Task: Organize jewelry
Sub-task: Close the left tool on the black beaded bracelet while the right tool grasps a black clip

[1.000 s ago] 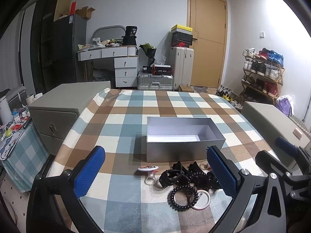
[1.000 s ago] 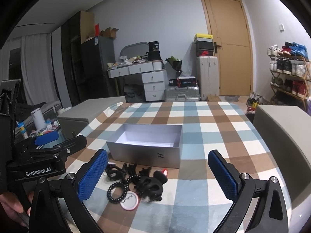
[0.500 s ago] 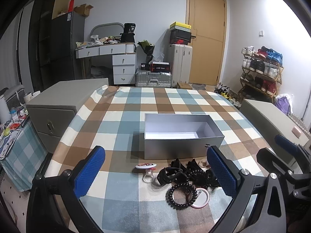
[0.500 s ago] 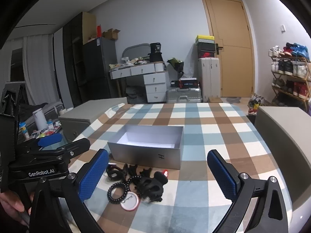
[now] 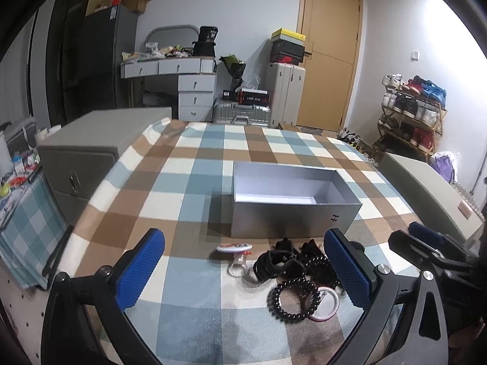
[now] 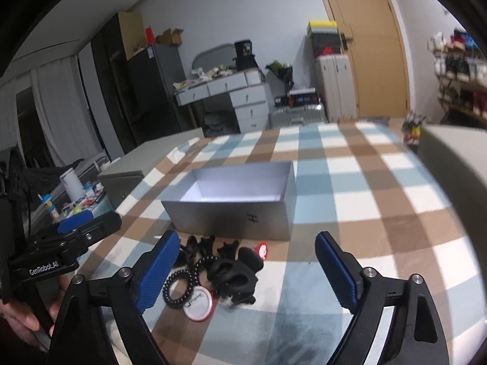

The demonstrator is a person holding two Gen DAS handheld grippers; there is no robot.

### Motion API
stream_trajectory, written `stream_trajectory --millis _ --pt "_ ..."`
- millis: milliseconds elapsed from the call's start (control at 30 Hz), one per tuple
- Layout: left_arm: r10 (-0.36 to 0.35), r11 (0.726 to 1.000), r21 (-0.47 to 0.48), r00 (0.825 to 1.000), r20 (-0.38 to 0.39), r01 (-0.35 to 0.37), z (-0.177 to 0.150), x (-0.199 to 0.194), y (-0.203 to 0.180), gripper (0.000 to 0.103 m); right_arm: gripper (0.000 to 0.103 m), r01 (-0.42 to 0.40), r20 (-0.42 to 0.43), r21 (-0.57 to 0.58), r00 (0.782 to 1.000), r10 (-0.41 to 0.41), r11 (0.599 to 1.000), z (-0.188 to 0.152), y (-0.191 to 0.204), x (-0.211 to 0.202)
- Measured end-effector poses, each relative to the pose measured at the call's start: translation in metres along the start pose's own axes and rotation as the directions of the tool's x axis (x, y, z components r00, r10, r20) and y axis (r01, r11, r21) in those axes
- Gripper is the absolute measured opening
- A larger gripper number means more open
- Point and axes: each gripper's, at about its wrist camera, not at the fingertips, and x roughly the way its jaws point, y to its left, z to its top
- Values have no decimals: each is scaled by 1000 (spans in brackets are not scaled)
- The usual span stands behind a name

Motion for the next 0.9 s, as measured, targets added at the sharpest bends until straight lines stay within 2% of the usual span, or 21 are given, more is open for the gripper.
stream_trajectory --millis 67,267,367,533,667,733,767,833,900 --pt "-29 1000 -8 999 -16 29 -4 3 2 102 80 -35 -39 32 999 36 999 -3 -6 9" --pt "-52 998 -25 996 -72 50 -14 12 7 102 65 -123 -104 170 984 142 978 -10 -27 32" --pt "-78 996 -41 992 -97 74 -19 16 7 102 57 -140 -127 234 977 173 962 -11 -36 40" --pt "-108 993 -59 986 -130 101 -25 20 6 102 54 -129 -180 287 966 186 949 -12 -44 53" --pt "-141 989 -67 975 -172 131 -29 27 8 102 36 -132 -222 304 953 205 943 -13 -43 63" --pt "-149 988 -68 971 -189 139 -31 29 8 102 25 -161 -213 333 947 241 929 -14 -45 63" --pt "-156 987 -67 968 -194 146 -33 29 8 102 20 -172 -206 341 945 252 924 -13 -45 63" --pt "-165 986 -63 965 -202 155 -34 28 7 102 19 -168 -211 338 945 249 926 -14 -45 61" --pt "-165 986 -56 965 -206 156 -36 26 5 102 6 -169 -200 336 948 246 927 -14 -45 59"
